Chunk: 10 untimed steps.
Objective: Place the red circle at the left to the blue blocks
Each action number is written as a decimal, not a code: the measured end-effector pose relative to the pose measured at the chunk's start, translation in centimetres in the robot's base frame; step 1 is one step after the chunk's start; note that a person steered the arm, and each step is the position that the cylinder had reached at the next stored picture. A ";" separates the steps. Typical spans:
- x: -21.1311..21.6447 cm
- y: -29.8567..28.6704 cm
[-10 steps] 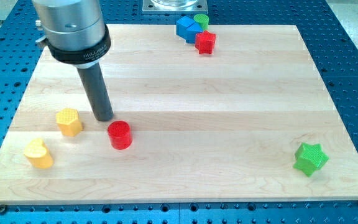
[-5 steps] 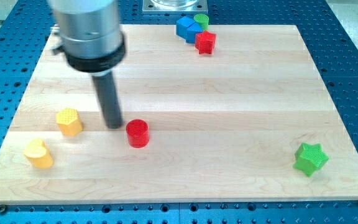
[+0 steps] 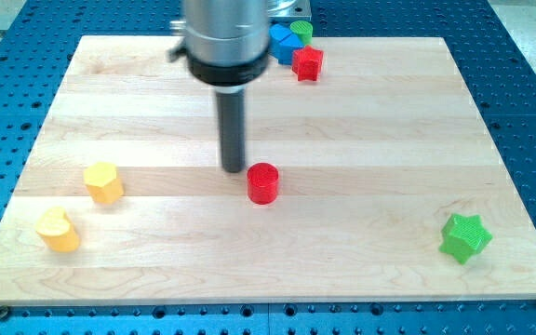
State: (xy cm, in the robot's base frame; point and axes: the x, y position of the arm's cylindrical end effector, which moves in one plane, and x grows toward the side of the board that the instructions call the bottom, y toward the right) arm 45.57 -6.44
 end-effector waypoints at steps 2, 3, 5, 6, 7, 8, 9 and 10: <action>7.6 5.7; 1.2 6.2; -9.3 -1.1; -8.9 1.2; -3.9 0.6; -5.1 6.6; -11.8 4.9; -15.4 4.1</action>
